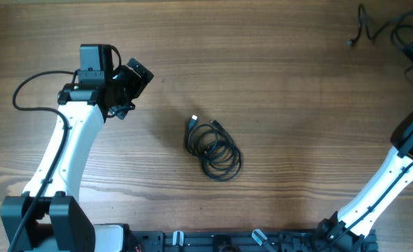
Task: Untangle cables
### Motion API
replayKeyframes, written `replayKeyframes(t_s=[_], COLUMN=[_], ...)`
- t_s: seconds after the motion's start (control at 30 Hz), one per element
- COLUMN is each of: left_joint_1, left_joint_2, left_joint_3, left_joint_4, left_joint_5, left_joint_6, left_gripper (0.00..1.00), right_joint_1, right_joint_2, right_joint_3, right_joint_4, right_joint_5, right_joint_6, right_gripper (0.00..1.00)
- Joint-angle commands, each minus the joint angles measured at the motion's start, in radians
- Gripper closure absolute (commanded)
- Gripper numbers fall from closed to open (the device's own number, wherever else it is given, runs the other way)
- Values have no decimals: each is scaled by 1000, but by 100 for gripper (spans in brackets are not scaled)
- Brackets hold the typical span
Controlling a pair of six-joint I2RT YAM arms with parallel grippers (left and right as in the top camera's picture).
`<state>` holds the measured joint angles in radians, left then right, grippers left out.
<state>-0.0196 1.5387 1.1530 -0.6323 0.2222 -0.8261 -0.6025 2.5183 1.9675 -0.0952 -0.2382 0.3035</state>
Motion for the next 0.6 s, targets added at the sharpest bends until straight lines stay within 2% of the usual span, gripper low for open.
replayKeyframes(t_s=[0.0,0.03,0.07,0.1,0.13,0.37,0.57], left_joint_1=[-3,-3,-3,-3,-3,-3,-3], left_joint_2=[-20,-20,-20,-20,-20,-20,-20], left_joint_3=[10,10,10,10,10,10,10], left_joint_4=[2,2,2,2,-2,-11,-38], left_joint_5=[-14,-14,-14,-14,-14,-14,-109], left_joint_6=[11,11,11,11,11,11,12], left_gripper=[0,0,0,0,0,0,0], right_joint_1=[27,27,27,27,27,27,27], right_joint_2=[-24,-32,-32,-32,-32,-63,-330], right_joint_3=[76,82,82,82,82,82,82], right_joint_4=[6,-3,-7,-21,-53,-209,-379], right_joint_5=[-22,-9,-10,-7,21,77,77], right_joint_6=[50,72,82,87,85,10,14], right_gripper=[96,80,37,13,1,0,0])
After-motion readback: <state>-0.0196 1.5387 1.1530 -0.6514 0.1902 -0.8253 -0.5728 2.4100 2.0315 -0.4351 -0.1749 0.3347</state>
